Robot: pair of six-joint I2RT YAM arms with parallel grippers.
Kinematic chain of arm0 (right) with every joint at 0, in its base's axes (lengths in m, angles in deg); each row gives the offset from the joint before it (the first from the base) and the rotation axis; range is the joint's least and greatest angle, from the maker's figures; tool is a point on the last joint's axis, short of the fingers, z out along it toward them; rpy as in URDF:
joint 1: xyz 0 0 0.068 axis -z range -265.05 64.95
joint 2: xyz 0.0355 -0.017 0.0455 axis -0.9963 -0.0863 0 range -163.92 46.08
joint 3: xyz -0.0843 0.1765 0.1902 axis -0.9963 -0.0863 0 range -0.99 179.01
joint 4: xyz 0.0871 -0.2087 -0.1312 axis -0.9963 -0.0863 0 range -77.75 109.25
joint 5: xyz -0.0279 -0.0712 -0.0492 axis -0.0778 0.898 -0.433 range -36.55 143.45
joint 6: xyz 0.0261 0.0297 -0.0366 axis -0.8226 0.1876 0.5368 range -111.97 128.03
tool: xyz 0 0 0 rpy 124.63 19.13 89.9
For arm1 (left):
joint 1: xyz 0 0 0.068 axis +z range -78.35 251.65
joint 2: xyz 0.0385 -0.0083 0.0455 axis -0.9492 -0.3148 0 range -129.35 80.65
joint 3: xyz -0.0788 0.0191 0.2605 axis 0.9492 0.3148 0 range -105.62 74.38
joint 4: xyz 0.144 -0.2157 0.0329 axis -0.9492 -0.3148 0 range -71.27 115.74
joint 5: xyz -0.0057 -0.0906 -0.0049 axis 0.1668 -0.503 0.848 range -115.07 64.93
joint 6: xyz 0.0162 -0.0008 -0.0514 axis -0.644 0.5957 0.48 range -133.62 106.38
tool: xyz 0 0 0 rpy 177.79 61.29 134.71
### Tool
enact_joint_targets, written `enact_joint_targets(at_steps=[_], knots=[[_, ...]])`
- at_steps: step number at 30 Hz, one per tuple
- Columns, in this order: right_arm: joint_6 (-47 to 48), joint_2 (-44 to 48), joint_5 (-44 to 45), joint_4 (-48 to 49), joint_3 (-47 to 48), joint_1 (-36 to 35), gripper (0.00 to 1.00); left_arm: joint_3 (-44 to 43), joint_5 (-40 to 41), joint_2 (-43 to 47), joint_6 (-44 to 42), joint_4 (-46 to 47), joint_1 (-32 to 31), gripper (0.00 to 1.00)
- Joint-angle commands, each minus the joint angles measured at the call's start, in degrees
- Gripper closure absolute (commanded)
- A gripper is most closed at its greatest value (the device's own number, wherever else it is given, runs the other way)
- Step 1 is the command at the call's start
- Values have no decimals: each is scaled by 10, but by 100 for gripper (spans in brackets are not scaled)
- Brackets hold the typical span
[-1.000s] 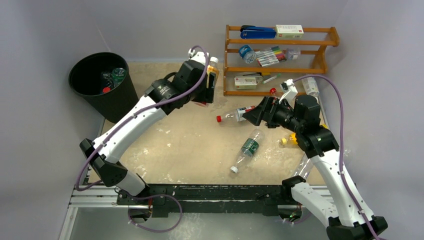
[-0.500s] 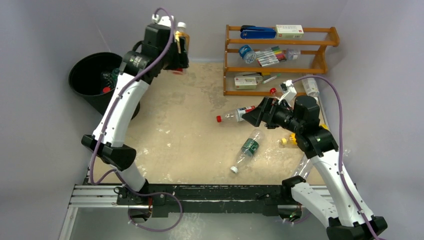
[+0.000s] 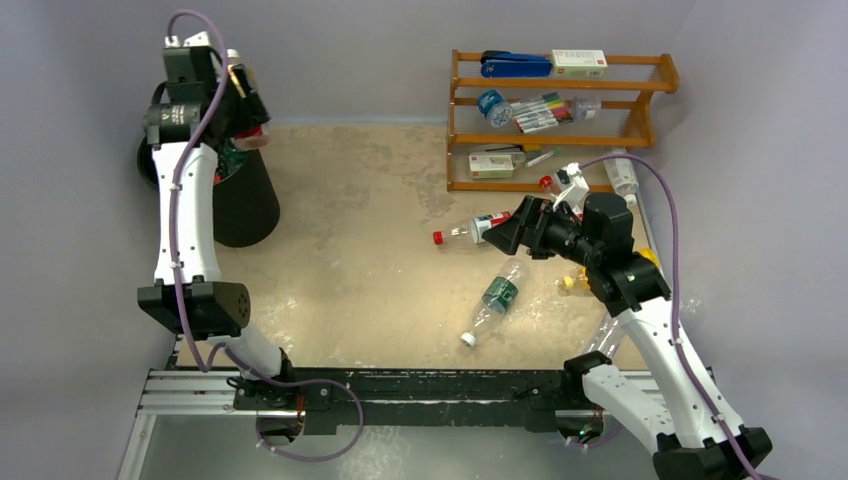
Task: Put the plastic bottles in the bin
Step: Place the plastic bottle in the trash bin.
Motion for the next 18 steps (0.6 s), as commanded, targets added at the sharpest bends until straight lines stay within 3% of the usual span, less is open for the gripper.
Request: enact_joint_targets(at_steps=[1, 7, 13, 18], knots=[[7, -2, -3, 30, 10, 1, 0, 4, -26, 38, 0, 35, 66, 41], [4, 8, -7, 22, 6, 1, 0, -4, -65, 11, 28, 47, 159, 40], [8, 12, -1, 8, 10, 1, 0, -10, -52, -22, 30, 39, 182, 39], [-2, 10, -13, 19, 9, 2, 0, -24, -12, -43, 31, 20, 182, 24]])
